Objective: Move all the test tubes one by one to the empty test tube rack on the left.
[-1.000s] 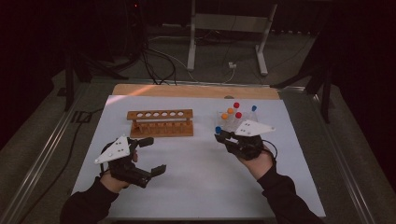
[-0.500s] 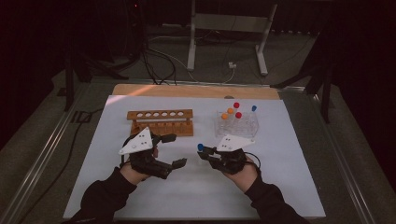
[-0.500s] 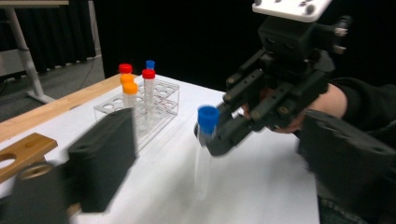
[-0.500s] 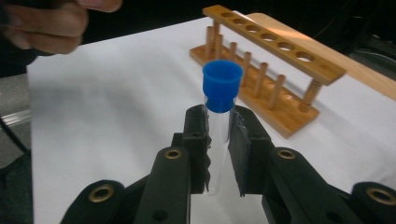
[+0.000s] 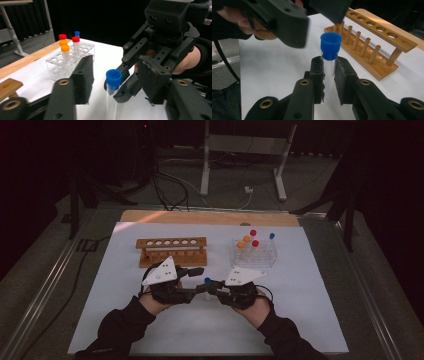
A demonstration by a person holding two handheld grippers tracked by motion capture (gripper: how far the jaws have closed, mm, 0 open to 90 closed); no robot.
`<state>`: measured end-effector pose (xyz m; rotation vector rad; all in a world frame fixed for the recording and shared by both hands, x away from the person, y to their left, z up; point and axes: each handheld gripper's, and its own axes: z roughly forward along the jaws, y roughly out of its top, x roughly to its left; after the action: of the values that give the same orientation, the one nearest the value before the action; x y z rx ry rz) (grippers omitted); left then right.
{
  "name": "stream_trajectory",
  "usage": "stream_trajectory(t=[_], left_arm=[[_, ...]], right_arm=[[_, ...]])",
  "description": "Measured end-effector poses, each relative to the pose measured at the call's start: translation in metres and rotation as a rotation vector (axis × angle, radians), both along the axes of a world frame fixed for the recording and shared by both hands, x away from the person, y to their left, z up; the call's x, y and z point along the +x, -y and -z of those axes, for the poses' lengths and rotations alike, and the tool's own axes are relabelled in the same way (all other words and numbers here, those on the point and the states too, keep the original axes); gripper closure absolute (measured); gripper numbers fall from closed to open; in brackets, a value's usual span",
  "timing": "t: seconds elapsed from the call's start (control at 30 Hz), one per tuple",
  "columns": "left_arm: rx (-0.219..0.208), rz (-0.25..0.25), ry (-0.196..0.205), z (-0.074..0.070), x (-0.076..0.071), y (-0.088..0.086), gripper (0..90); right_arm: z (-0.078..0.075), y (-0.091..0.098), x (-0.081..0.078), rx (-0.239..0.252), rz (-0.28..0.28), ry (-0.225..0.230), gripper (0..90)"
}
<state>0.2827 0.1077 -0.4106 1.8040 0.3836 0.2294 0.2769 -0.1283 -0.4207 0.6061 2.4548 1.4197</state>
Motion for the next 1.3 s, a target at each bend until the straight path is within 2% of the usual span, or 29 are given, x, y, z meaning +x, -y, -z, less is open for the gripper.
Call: stream_trajectory(t=[0.27, 0.4, 0.73, 0.9, 0.93, 0.97, 1.17, 1.27, 1.3], left_arm=[[0.044, -0.004, 0.01, 0.003, 0.002, 0.006, 64.7], [0.037, -0.003, 0.018, 0.003, 0.002, 0.006, 74.7], [0.051, -0.005, 0.036, 0.0, 0.003, 0.008, 77.4], [0.05, -0.024, 0.038, -0.006, 0.009, 0.003, 77.5], [0.05, -0.032, 0.041, -0.007, 0.01, 0.002, 77.5], [0.051, -0.035, 0.041, -0.008, 0.012, 0.001, 77.5], [0.048, -0.07, 0.048, -0.016, 0.023, -0.005, 77.5], [0.053, -0.088, 0.051, -0.019, 0.029, -0.007, 77.5], [0.06, -0.1, 0.057, -0.023, 0.033, -0.008, 77.5]], right_arm=[[-0.001, -0.002, 0.0, 0.003, -0.005, 0.003, 77.1], [-0.002, -0.002, -0.001, 0.004, -0.006, 0.004, 77.0], [-0.002, 0.001, -0.001, 0.02, 0.009, 0.009, 74.3], [-0.003, 0.008, 0.0, 0.038, 0.028, 0.017, 57.4], [-0.003, 0.008, 0.0, 0.038, 0.028, 0.017, 57.4], [-0.003, 0.012, 0.0, 0.047, 0.041, 0.028, 48.0], [-0.001, 0.019, -0.002, 0.065, 0.059, 0.043, 17.4], [0.0, 0.023, -0.004, 0.092, 0.08, 0.052, 12.0], [0.0, 0.025, -0.004, 0.107, 0.078, 0.046, 7.1]])
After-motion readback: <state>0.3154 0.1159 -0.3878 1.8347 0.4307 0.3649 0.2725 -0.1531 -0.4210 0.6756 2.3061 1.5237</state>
